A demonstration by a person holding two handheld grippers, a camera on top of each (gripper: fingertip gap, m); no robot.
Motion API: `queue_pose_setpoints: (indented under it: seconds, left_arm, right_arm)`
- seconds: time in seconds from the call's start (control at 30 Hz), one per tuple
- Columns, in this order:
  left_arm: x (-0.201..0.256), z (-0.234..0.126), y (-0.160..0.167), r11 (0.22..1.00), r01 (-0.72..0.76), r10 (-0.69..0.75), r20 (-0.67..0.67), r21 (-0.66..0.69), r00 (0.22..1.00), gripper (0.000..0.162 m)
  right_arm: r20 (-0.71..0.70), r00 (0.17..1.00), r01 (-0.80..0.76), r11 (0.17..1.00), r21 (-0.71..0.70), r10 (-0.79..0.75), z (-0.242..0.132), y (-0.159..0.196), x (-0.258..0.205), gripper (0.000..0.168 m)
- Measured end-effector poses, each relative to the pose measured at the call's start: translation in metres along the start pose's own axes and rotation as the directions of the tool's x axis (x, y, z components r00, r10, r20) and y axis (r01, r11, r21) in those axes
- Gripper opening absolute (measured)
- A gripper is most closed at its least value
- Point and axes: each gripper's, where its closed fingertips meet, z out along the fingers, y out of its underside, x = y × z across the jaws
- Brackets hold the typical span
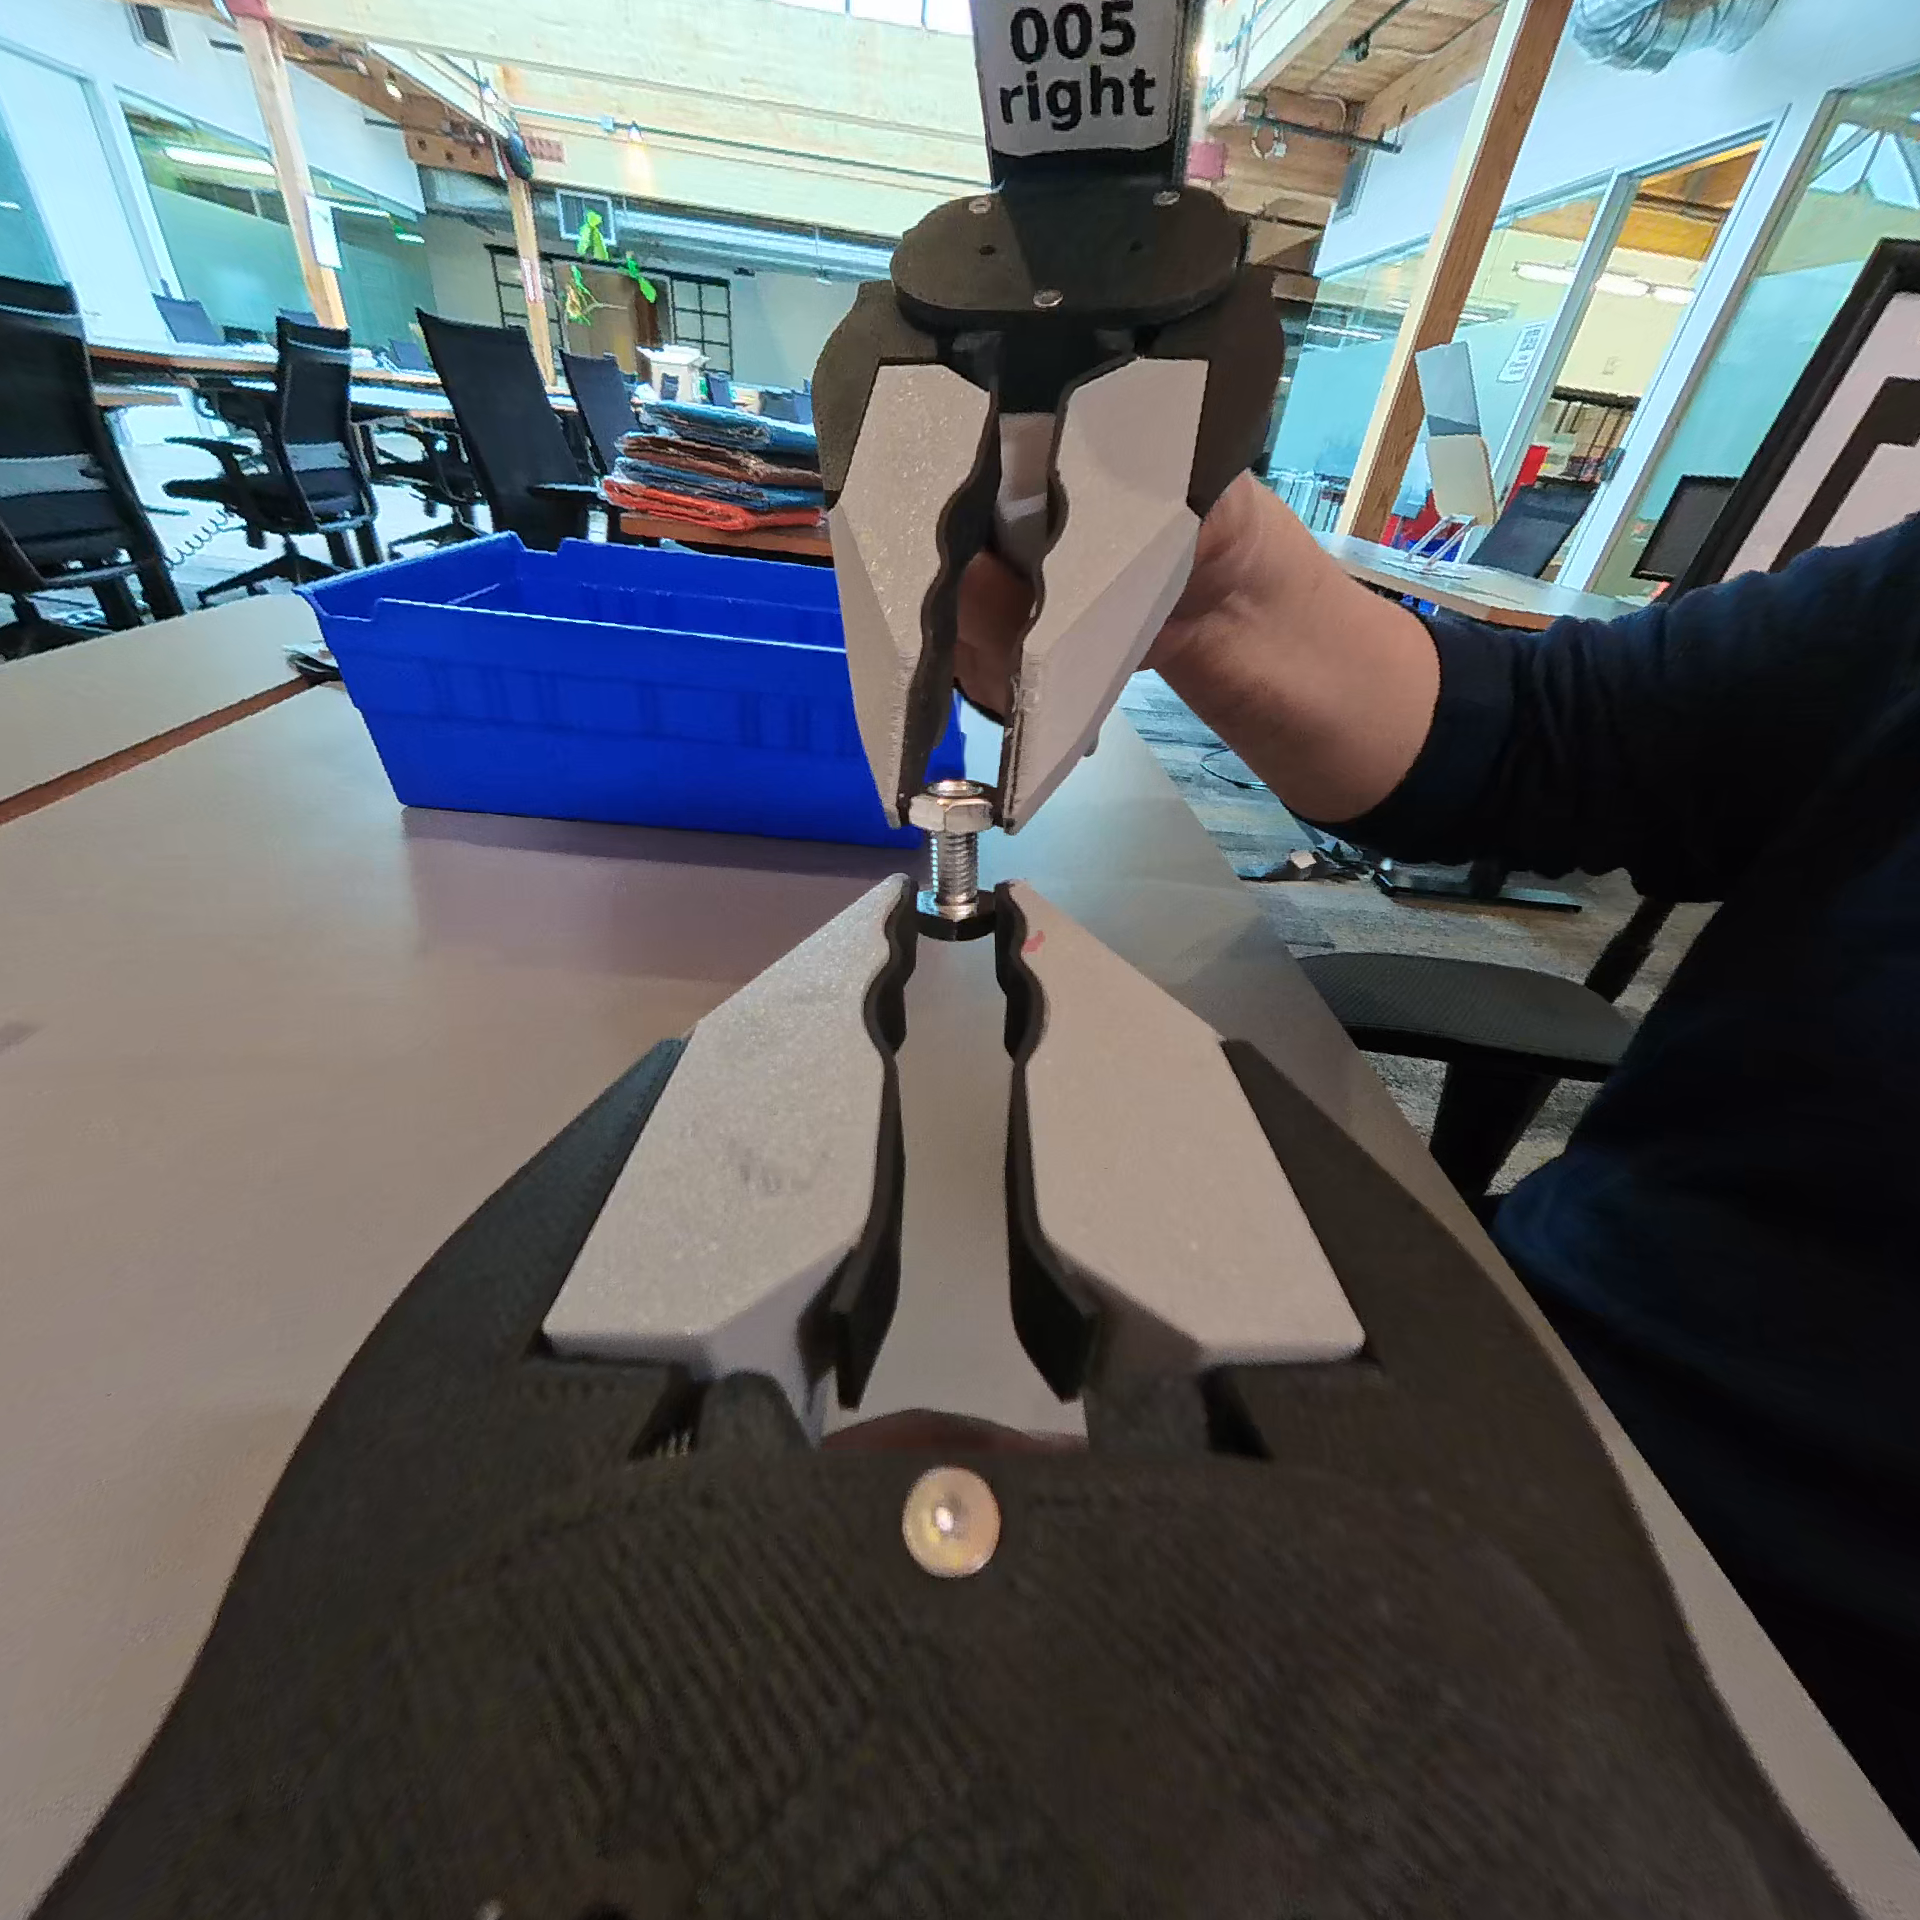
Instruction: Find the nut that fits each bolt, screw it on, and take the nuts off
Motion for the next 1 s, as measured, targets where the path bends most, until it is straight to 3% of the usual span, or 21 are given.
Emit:
queue_pose_setpoints:
  seconds: [0.23,1.0]
  left_arm:
    - [-0.0012,0.0010,0.0040,1.000,-0.013,0.014,0.012,-0.024,1.000,0.012]
    - [-0.0016,-0.0005,0.0007,1.000,-0.011,0.011,0.014,-0.010,1.000,0.012]
  right_arm:
    - [-0.029,0.999,0.035,0.996,-0.076,-0.038,0.0015,0.0039,0.0010,0.011]
    - [0.001,1.000,-0.007,1.000,0.011,0.007,-0.0015,-0.0012,-0.0001,0.019]
